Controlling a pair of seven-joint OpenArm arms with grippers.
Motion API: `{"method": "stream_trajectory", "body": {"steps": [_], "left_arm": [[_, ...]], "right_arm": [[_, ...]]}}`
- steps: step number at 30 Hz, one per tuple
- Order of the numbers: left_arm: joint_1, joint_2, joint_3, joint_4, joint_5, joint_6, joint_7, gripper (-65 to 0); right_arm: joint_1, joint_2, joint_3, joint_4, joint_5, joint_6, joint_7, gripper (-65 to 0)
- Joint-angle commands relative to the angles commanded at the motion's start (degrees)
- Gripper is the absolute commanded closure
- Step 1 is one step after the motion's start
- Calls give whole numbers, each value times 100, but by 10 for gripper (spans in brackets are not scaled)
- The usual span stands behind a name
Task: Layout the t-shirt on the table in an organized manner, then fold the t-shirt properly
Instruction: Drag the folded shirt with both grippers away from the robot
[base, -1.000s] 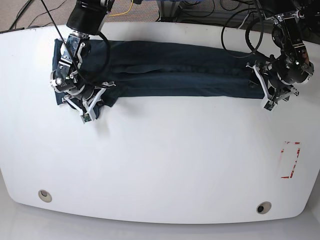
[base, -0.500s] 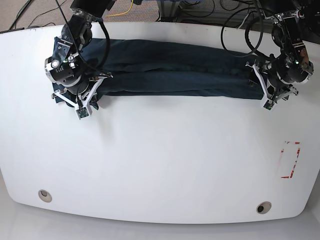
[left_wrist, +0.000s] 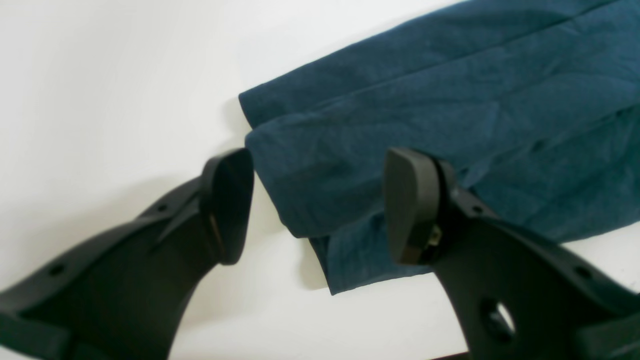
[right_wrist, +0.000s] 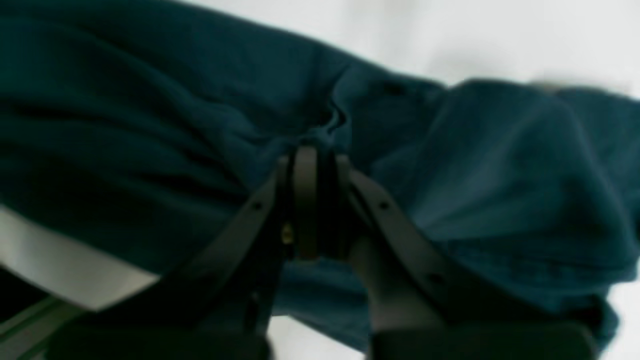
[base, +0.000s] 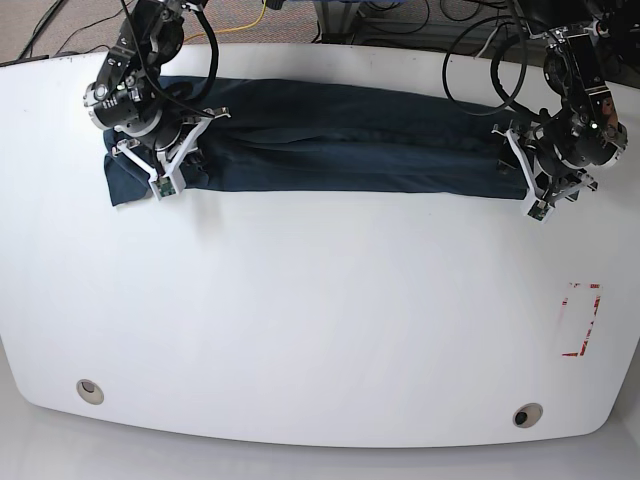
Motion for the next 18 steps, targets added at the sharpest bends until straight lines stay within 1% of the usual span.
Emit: {"method": "stream_trajectory", "body": {"steps": [8,12,13,15,17,18], "left_arm": [[-18,0,9,-9,0,0,0,-385],[-18,0,18,-9,0,0,0,-385],[-18,0,53,-9,0,0,0,-385],[-18,0,123,-9,0,0,0,-385],[-18,0,158,-9,0,0,0,-385],[-18,0,167,-9,0,0,0,-385]], "right_arm": [[-316,9,281,0,440,0,0,-6],[-413,185,273,0,554,0,0,-8],[-457,220,273,0,624,0,0,-17],[-536,229,273,0,756,0,0,-75],[-598,237,273,9,835,0,0,-160],[-633,264,281,9,870,0,0,-219]]}}
